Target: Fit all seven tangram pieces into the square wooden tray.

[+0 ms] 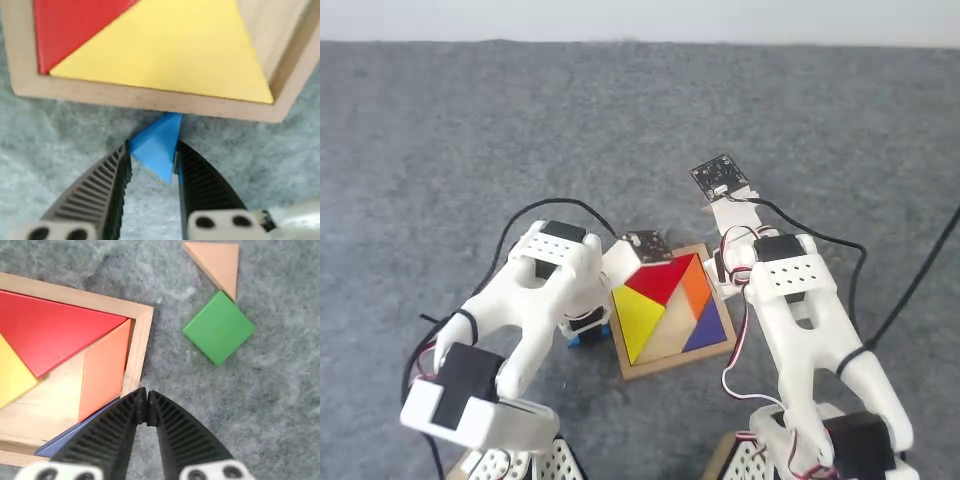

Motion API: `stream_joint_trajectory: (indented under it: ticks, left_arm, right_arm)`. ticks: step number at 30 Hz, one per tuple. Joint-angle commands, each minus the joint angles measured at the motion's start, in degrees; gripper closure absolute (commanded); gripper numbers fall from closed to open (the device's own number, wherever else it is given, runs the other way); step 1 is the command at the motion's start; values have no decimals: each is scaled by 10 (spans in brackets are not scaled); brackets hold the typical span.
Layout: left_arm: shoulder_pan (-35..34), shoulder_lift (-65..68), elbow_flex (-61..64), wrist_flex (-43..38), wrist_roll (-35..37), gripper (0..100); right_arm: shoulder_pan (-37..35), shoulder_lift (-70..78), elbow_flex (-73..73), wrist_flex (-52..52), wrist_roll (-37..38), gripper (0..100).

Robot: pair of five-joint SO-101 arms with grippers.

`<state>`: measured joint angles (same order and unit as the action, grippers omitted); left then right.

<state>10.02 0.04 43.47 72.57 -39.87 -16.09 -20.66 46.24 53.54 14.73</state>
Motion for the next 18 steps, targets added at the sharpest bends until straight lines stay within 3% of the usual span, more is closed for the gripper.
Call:
stream_joint_trajectory:
  ticks: [1,10,18]
  left_arm:
    - [-16,-8,-31,50,70,942]
    - [-105,-9,-101,77,171,942]
    - [-39,-11,-87,75,182,922]
  right_arm:
    - [8,-7,-3,-5,7,991]
    - [8,-7,-3,-5,7,991]
    - [8,-7,-3,-5,7,991]
